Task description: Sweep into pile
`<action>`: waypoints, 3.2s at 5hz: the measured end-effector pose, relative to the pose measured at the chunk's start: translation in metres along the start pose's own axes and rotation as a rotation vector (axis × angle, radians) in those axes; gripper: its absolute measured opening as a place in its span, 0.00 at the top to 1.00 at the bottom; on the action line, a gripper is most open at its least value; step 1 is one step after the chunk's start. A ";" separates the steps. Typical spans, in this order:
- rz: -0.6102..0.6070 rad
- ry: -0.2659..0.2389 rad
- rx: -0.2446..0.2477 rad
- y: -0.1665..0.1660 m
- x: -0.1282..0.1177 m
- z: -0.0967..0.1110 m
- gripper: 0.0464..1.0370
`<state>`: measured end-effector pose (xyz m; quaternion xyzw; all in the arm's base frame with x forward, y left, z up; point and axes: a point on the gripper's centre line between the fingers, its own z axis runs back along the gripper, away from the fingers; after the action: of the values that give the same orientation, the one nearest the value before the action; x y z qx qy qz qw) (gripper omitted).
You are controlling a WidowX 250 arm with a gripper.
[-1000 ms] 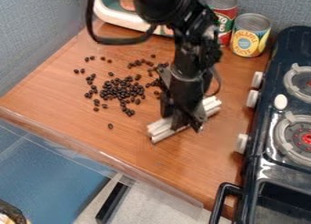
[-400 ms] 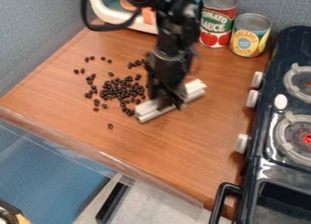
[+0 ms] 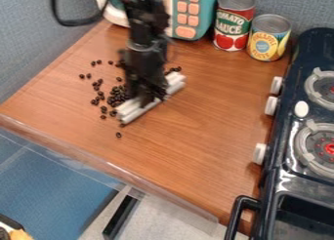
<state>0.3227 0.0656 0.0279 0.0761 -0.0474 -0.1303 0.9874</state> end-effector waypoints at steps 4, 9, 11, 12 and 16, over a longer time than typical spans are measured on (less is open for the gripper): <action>0.227 0.010 -0.006 0.030 -0.009 0.001 0.72; 0.326 -0.001 0.055 -0.049 0.071 0.020 0.72; 0.426 0.029 0.053 -0.059 0.103 0.006 0.72; 0.449 0.027 0.036 -0.059 0.106 0.009 0.72; 0.565 0.041 0.026 -0.022 0.079 -0.004 0.72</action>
<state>0.3937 0.0247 0.0265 0.0753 -0.0486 0.1524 0.9842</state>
